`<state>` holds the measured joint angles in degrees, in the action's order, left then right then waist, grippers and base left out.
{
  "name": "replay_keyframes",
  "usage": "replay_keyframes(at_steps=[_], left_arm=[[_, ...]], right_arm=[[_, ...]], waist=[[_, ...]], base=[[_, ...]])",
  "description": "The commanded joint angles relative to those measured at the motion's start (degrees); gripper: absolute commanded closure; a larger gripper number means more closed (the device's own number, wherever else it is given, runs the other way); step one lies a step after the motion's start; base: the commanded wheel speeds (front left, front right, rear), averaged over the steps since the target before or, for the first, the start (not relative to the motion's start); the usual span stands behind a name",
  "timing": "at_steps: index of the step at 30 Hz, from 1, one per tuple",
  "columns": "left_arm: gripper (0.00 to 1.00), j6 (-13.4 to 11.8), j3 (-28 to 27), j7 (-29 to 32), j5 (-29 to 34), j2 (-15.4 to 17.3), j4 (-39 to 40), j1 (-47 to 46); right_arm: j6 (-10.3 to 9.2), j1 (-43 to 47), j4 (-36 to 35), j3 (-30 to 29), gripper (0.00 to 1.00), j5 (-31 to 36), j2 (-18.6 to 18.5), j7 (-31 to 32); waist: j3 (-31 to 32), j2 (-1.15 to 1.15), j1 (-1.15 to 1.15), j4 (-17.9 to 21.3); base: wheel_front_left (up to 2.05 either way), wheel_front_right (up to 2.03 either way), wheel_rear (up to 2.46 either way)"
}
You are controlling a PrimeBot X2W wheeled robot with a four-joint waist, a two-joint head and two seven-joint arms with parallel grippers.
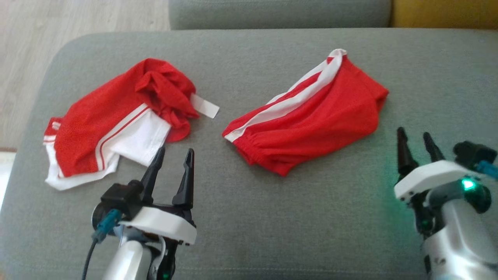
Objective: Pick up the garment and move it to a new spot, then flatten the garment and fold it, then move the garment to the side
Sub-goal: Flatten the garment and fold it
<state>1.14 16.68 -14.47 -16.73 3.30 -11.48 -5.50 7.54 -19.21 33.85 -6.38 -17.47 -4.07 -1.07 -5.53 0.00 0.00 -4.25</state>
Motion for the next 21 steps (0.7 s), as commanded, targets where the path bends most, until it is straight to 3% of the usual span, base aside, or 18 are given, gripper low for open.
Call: replay_keyframes(at_steps=[1,12,21], left_arm=[[0.0,0.5,-2.3,-0.5,0.4,0.0,1.4,-3.3],[0.0,1.7,-1.4,-0.5,-0.1,-0.4,0.5,-4.7],[0.0,1.0,0.9,-0.5,-1.2,-0.4,1.0,-6.2]], right_arm=[[-0.05,-4.3,-1.2,0.2,0.0,-0.6,0.5,0.5],[-0.05,-15.7,10.9,-9.8,0.0,-10.3,1.2,7.6],[-0.05,-23.4,20.8,-17.7,0.0,-5.9,0.6,8.8]], waist=[[-1.1,0.0,0.0,-1.3],[-4.2,0.0,0.0,-6.3],[-7.1,0.0,0.0,-9.4]], base=[[0.0,0.0,0.0],[0.0,0.0,0.0],[0.0,0.0,0.0]])
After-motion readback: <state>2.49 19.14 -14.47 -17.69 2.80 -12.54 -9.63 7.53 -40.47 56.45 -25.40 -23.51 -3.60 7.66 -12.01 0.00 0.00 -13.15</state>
